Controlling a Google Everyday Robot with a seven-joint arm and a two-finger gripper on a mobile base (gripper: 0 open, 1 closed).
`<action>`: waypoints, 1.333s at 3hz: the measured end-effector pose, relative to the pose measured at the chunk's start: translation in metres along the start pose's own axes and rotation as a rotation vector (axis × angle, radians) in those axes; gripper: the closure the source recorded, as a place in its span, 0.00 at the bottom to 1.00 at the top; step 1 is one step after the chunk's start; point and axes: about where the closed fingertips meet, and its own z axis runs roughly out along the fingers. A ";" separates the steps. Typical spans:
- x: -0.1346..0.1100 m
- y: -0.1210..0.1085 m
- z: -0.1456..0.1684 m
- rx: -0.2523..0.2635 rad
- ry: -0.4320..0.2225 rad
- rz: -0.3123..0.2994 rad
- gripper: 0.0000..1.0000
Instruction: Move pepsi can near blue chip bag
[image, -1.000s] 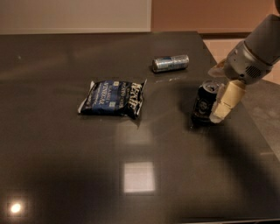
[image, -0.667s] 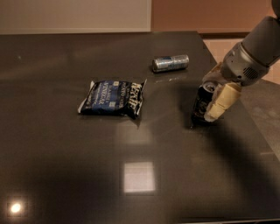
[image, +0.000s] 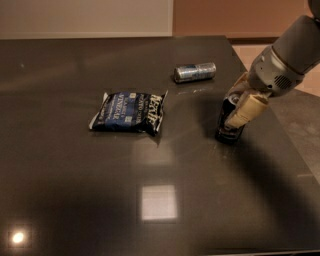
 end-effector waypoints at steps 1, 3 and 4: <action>-0.022 -0.002 0.010 -0.020 -0.026 -0.034 0.88; -0.076 -0.014 0.044 -0.081 -0.049 -0.116 1.00; -0.096 -0.019 0.053 -0.095 -0.042 -0.153 1.00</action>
Offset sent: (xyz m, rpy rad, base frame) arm 0.0272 0.0950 -0.0040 0.0604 0.0272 0.1671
